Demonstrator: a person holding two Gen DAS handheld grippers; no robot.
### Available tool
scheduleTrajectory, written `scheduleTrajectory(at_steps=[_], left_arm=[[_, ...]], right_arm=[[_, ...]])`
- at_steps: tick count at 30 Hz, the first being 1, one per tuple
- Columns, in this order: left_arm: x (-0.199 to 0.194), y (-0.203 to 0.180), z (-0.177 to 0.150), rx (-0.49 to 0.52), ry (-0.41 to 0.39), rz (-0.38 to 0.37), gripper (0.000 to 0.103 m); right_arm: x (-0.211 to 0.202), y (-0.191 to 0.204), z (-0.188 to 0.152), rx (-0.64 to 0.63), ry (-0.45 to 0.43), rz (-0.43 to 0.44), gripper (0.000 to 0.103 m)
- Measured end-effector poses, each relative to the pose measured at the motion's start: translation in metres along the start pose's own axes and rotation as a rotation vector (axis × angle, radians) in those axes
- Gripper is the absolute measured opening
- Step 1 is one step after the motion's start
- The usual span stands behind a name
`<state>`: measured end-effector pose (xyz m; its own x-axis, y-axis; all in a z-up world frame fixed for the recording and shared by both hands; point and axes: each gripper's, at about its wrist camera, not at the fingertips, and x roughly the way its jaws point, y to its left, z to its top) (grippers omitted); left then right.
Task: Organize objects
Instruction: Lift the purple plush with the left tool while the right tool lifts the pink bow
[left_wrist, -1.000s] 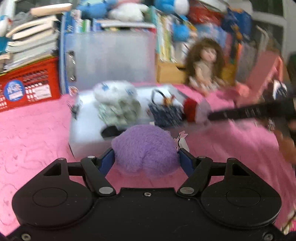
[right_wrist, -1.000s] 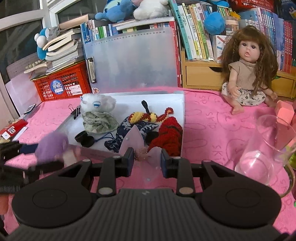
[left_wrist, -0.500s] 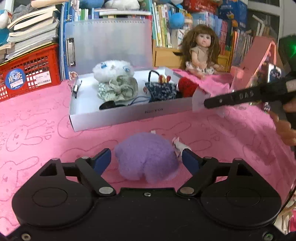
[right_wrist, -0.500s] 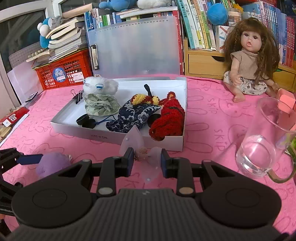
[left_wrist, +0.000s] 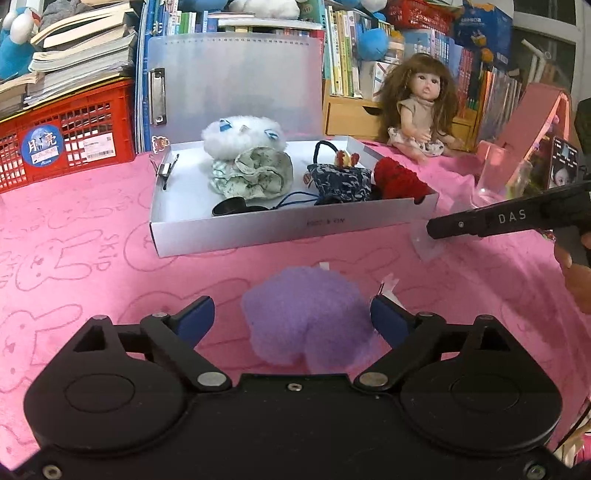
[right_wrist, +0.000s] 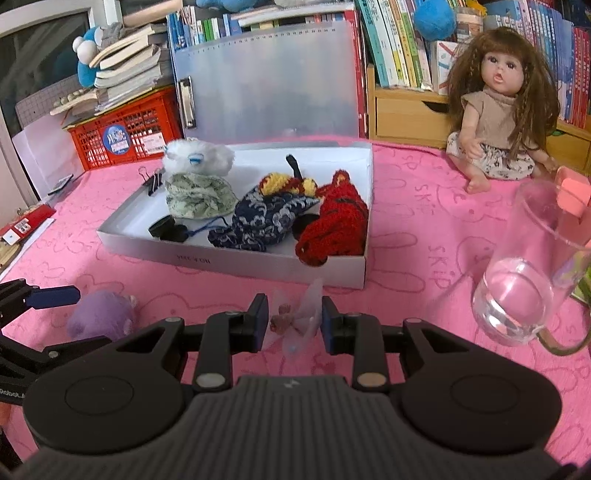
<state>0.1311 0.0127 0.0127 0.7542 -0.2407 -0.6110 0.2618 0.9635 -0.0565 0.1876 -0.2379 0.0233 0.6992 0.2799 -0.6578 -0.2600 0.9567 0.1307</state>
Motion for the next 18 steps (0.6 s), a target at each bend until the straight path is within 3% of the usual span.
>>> scheduleTrajectory(at_steps=[6,8,12,18], left_arm=[[0.011,-0.002,-0.001,-0.019,0.030,-0.015,0.091],[0.012,-0.002,-0.002,-0.026,0.028,-0.014,0.090],[0.010,-0.001,-0.003,-0.030,0.013,-0.032,0.070],[0.006,0.001,-0.002,-0.053,0.002,-0.040,0.067]], right_arm=[[0.006,0.000,-0.007,-0.003,0.025,-0.005,0.038],[0.007,0.000,-0.009,-0.006,0.031,-0.008,0.047],[0.009,0.000,-0.014,-0.010,0.040,-0.010,0.054],[0.006,0.001,-0.022,-0.053,0.024,0.006,0.064]])
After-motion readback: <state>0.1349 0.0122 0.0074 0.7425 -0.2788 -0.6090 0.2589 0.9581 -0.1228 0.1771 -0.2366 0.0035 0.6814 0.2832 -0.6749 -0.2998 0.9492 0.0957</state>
